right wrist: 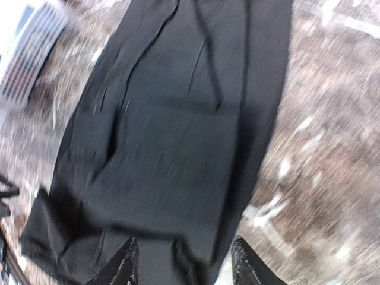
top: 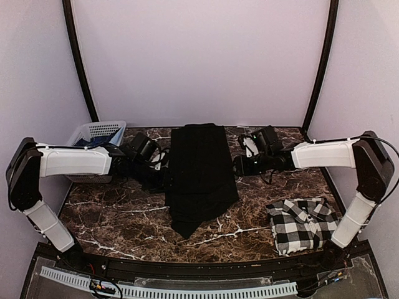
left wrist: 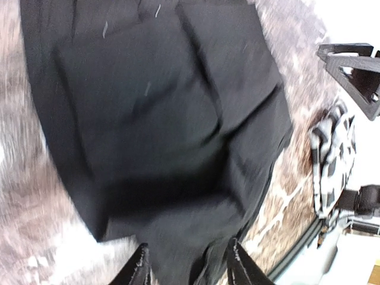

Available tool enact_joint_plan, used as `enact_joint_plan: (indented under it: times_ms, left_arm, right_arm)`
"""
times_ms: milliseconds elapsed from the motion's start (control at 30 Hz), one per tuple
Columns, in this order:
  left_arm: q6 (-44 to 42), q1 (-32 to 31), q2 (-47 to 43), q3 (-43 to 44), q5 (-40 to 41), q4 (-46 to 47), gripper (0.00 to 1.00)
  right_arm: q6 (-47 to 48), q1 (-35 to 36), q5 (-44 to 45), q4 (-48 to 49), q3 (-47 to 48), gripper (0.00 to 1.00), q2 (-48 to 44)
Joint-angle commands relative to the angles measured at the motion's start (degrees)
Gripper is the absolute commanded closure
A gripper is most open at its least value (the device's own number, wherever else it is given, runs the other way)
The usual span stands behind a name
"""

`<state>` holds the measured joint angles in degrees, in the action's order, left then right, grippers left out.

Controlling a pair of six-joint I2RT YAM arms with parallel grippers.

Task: Fold and stack the long sleeve shirts
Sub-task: Adjust the rectangle-folded shirt at the center of the board.

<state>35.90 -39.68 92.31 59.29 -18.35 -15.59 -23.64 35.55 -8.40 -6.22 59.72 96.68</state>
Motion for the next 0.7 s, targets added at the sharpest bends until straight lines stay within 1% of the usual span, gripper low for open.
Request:
enact_joint_plan:
  times_ms: [0,100,267,500,667]
  left_arm:
    - [1.84,0.18,-4.54,-5.6,-5.76,-1.78,0.55]
    - [2.9,0.13,-6.01,-9.04,-8.48,0.05,0.51]
    - [4.81,0.05,-5.72,-12.38,-11.7,3.57,0.5]
    - [6.22,-0.11,-3.99,-13.32,-13.44,7.33,0.51]
    - [6.7,-0.25,-2.56,-13.05,-14.32,9.04,0.54]
  right_arm:
    - [0.55,2.68,-4.12,-1.23,-5.12,0.48,-2.19]
    - [0.0,3.3,-4.64,-0.72,-7.23,0.46,-2.48]
    - [-0.83,4.26,-5.16,0.34,-8.45,0.45,-1.08]
    - [-2.41,5.46,-4.47,0.95,-9.06,0.47,0.36]
    - [-3.31,6.36,-4.7,1.65,-9.53,0.51,1.29]
